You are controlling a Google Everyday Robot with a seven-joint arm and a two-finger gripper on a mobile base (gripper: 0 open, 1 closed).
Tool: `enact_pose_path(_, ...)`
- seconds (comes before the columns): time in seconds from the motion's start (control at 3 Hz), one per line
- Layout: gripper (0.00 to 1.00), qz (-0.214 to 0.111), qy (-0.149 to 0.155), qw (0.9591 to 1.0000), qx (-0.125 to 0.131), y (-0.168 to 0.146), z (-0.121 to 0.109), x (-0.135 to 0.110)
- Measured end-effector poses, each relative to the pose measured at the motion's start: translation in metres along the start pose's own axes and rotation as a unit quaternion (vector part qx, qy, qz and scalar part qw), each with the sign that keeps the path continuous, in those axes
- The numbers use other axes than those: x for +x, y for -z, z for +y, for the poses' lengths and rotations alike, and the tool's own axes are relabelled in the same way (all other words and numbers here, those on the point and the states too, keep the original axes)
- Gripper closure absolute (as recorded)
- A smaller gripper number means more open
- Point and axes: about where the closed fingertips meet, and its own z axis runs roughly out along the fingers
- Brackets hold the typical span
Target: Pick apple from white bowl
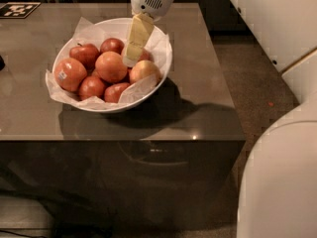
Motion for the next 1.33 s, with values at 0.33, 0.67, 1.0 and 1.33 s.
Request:
enact_pose_path(0.33,0.0,-0.002,0.012,0.9999,-0.002,-0.012,0.015,-0.02)
enact_pose_path(0.67,0.0,0.004,0.005,0.9996,-0.027,-0.048,0.031,-0.036)
enact_pose_path(1.0,0.0,0.004,0.005,0.9996,-0.027,-0.048,0.031,-0.035)
enact_pose_path(1.33,0.0,0.01,-0.01,0.9996,-0.022,-0.053,0.027,-0.022)
